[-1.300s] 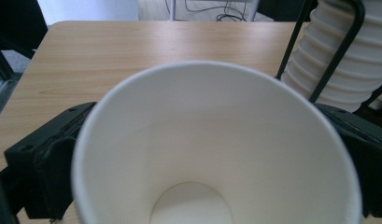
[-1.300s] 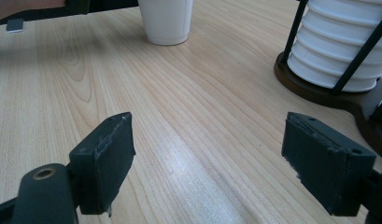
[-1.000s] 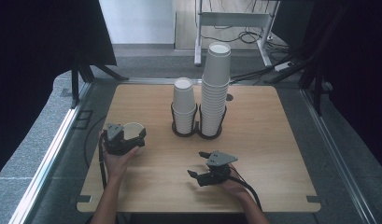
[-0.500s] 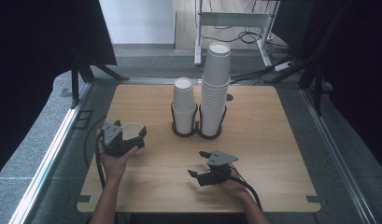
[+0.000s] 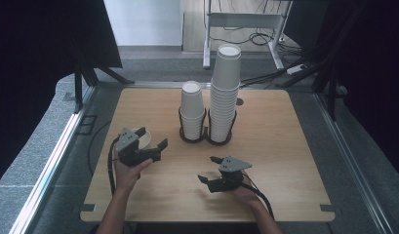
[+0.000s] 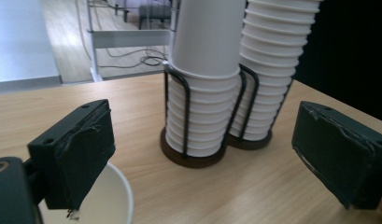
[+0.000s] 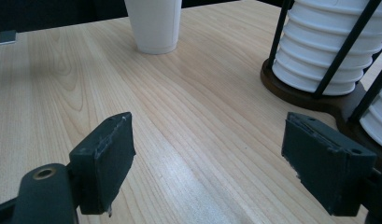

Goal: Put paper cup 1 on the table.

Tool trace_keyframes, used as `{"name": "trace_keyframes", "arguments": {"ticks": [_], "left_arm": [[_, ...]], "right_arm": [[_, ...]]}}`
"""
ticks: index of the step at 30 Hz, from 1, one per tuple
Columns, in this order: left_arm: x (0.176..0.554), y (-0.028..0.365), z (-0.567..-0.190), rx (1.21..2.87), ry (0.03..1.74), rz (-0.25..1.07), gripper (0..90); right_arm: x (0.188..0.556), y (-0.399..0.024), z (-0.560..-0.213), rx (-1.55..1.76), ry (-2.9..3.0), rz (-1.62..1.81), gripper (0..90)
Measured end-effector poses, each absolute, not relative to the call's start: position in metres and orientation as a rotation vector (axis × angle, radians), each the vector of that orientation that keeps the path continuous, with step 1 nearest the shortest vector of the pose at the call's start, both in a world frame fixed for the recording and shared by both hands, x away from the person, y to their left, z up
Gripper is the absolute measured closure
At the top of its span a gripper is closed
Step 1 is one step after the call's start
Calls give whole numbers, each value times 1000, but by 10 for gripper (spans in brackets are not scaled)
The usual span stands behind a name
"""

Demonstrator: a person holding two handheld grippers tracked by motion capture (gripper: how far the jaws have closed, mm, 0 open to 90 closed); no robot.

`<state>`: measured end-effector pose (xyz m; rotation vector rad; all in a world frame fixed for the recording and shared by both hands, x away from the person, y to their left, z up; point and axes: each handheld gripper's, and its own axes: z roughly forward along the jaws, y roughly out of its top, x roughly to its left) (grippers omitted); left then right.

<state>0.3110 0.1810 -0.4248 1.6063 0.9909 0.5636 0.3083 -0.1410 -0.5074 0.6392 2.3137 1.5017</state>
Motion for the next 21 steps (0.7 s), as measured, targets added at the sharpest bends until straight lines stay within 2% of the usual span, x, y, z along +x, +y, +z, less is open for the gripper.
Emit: {"name": "trace_keyframes", "arguments": {"ticks": [21], "left_arm": [[317, 150, -439, 1740, 915, 397, 79]], "right_arm": [[315, -157, -498, 712, 2204, 1525, 174]]}}
